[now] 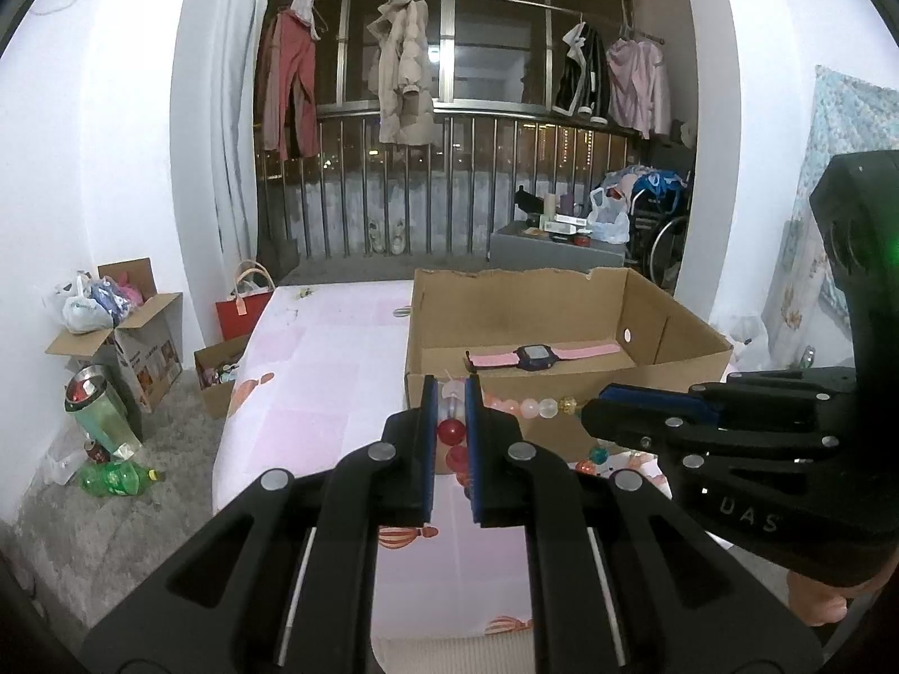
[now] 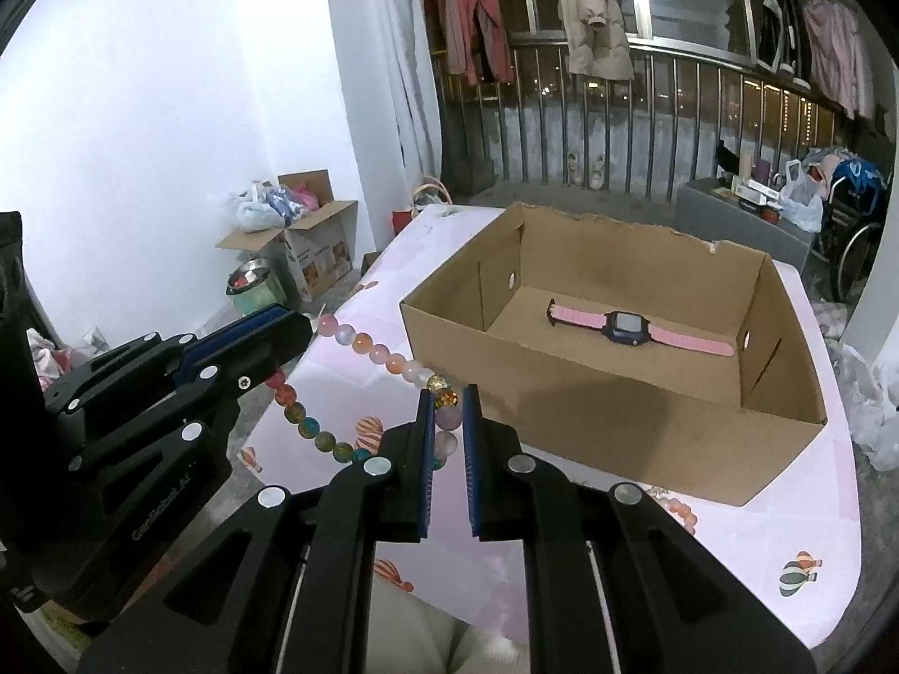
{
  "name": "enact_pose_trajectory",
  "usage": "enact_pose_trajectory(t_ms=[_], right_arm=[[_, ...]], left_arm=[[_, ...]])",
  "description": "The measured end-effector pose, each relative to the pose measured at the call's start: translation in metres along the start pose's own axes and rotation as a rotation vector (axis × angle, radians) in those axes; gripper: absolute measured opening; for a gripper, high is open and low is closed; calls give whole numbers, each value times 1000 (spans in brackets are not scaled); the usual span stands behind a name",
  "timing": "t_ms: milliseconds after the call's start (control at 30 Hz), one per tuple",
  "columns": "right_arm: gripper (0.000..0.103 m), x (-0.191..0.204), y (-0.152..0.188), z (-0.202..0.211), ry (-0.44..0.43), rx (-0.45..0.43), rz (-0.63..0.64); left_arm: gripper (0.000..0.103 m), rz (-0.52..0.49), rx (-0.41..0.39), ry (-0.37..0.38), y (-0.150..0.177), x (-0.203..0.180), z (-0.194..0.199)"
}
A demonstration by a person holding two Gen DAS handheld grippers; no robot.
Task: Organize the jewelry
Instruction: 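Carry the bead bracelet over the box and lower it inside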
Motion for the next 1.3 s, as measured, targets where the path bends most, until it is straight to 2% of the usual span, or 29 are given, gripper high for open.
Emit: enact_pose_trajectory(t_ms=[267,533,933,1133,1300], right_arm=[[10,7,-7,2,2,-15,20],[10,9,-22,7,2,-47,42],[10,-16,-79,13,-14,-114,39],[10,-43,-116,-4,-50,-84,-1],[10,-79,-129,-42,-80,62,-87]], left_arm=[[8,7,-19,-6,-5,3,2],[8,1,-60,-14,-22,4,3],[8,3,-120,19,-81,-3,-20],[8,0,-71,85,-115,-8,-53],[8,-4,64,163,-130,-14,-104]])
Point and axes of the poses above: each gripper's, at about its wrist camera, not at the fingertips, and z roughly against the way its jaws point, x to its left, y to its underside, the point moved 5 cm from there along -z, roughly the way its jaws point, and after that the axes turned 10 degrees about -y, right-handed, at the moved point
